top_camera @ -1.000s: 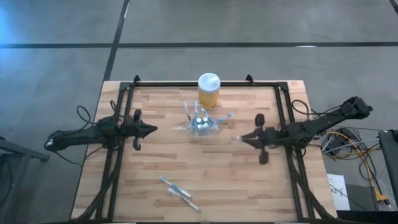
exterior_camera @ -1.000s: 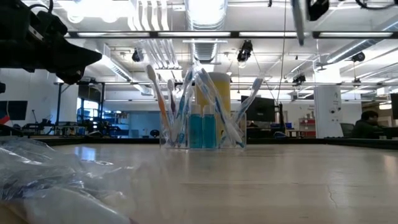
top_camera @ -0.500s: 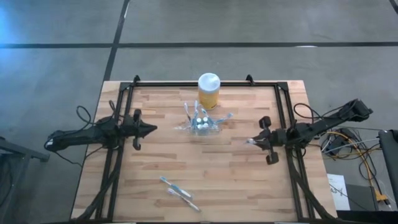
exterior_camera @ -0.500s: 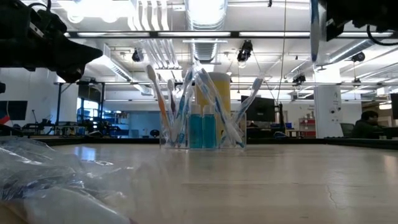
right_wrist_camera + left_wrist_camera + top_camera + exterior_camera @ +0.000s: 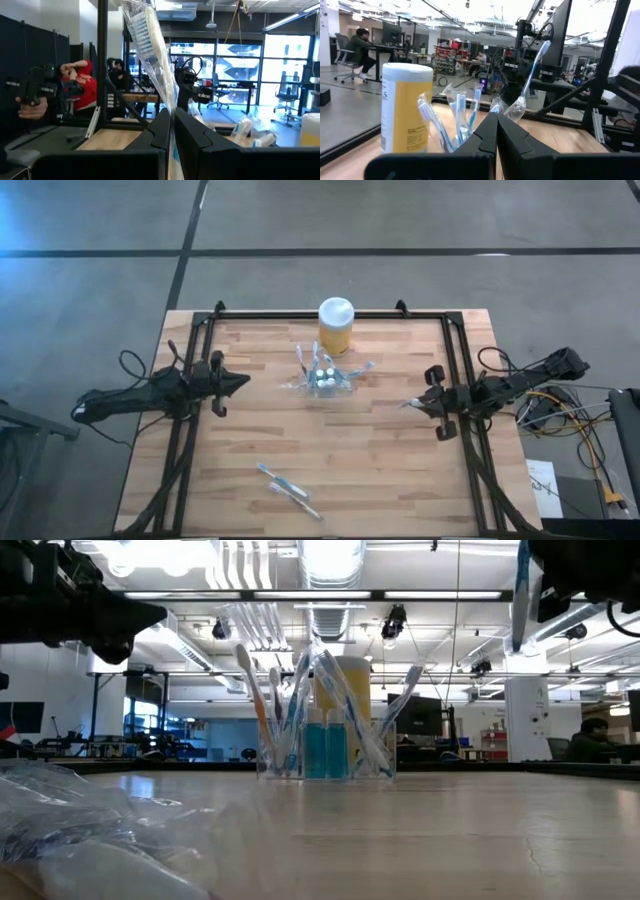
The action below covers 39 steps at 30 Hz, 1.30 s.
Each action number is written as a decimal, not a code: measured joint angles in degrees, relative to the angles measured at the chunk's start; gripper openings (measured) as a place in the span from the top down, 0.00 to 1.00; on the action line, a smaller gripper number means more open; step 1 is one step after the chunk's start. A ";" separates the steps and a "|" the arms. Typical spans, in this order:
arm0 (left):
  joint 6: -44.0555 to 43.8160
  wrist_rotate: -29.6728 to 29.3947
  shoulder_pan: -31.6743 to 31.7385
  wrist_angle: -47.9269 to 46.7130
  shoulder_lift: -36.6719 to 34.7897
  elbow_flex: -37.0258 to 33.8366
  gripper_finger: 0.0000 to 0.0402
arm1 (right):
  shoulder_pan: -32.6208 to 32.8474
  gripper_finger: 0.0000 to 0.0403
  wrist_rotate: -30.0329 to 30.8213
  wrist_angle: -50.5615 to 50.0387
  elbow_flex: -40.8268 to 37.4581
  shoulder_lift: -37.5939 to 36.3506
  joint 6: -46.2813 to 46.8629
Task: Pick & Place toothbrushing station
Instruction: Put the blue toothbrush into the transparent organizer
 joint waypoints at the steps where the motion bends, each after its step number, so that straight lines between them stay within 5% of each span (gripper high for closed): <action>1: -0.03 -0.01 0.00 -0.04 0.00 -0.08 0.98 | 0.00 0.96 0.00 -1.03 0.00 -0.91 0.01; 8: -0.62 -0.02 0.00 -0.25 0.09 -0.16 0.98 | 0.00 0.96 0.02 -5.61 -0.07 -3.46 0.84; 17: -0.87 -3.14 0.00 0.56 0.11 -0.19 0.98 | -3.25 0.98 0.02 4.43 2.41 3.95 -0.76; 25: 1.40 -5.62 0.00 0.58 0.11 -0.19 0.98 | -8.69 0.98 -2.17 7.13 15.45 19.21 -3.60; 31: 1.50 -5.62 0.02 0.66 0.11 -0.19 0.98 | -14.68 0.98 -10.60 14.09 22.67 30.89 -6.09; 39: 1.48 -5.40 0.02 0.69 0.11 -0.19 0.98 | -24.52 0.98 -16.68 23.28 24.53 47.27 -1.60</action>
